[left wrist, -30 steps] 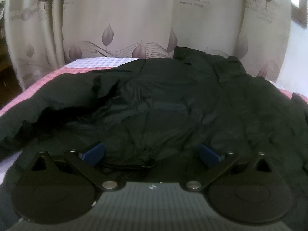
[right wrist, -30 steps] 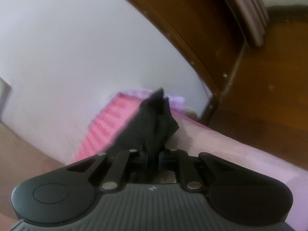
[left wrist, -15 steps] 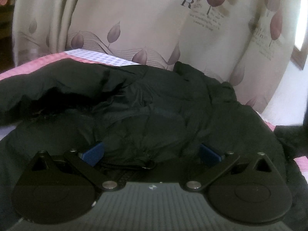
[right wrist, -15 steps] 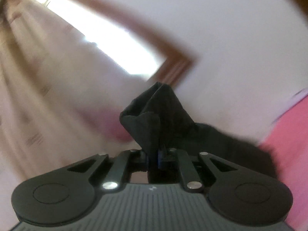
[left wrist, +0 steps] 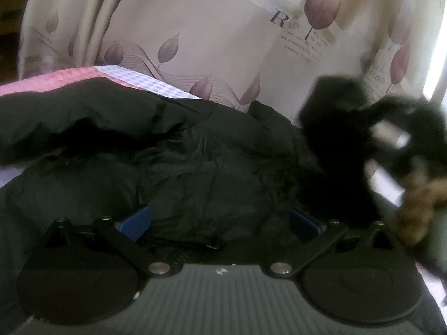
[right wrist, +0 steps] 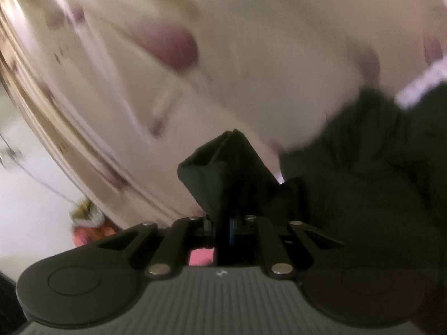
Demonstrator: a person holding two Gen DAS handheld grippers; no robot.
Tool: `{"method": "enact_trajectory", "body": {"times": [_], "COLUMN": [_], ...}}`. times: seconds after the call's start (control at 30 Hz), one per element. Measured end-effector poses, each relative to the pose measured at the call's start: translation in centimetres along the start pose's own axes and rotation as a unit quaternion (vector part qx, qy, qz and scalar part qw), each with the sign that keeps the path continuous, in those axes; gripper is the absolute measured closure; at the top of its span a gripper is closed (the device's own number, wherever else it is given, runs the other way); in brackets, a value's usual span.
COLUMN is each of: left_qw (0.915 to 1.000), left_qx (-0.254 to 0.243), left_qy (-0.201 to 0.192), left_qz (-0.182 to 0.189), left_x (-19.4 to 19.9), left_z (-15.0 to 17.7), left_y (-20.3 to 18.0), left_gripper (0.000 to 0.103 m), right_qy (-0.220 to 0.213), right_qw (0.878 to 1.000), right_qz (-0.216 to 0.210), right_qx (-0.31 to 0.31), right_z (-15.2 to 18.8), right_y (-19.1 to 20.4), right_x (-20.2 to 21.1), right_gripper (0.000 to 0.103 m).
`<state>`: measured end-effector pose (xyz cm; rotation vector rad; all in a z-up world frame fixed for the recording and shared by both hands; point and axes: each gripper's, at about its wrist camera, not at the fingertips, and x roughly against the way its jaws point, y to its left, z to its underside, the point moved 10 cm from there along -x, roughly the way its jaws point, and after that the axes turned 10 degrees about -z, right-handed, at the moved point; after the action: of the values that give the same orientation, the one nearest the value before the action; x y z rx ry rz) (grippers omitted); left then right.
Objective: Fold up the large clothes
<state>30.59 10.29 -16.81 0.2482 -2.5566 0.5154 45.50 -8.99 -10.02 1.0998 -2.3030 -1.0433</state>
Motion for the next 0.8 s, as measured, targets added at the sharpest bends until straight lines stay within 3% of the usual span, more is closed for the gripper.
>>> {"method": "enact_trajectory", "body": {"times": [0.2,0.37,0.6,0.7,0.8], "left_qw": [0.9999,0.9997,0.9995,0.9991,0.9962], "left_qx": [0.014,0.02,0.026,0.027,0.081], "left_qy": [-0.002,-0.002,-0.002,0.007,-0.004], "left_qz": [0.008,0.011,0.017,0.034,0.031], "left_x": [0.1,0.1,0.2,0.8,3.6], "left_z": [-0.1,-0.1,-0.2,-0.7,-2.4], "left_y": [0.2,0.4,0.5,0.5,2.7], "left_gripper": [0.0,0.0,0.0,0.001,0.0], "right_qy": [0.09,0.157,0.174,0.177,0.18], "right_qw": [0.994,0.981,0.976,0.971,0.965], "right_qz": [0.044,0.084,0.098,0.114,0.127], "right_qx": [0.041,0.083,0.083,0.115,0.14], "right_z": [6.6,9.2,9.6,9.6,9.8], "right_y": [-2.6,-3.7,-4.3,-3.8,-3.5], "right_x": [-3.9,-4.7,-4.4,-5.4,-5.7], "right_gripper": [0.093,0.093,0.093,0.093,0.093]}}
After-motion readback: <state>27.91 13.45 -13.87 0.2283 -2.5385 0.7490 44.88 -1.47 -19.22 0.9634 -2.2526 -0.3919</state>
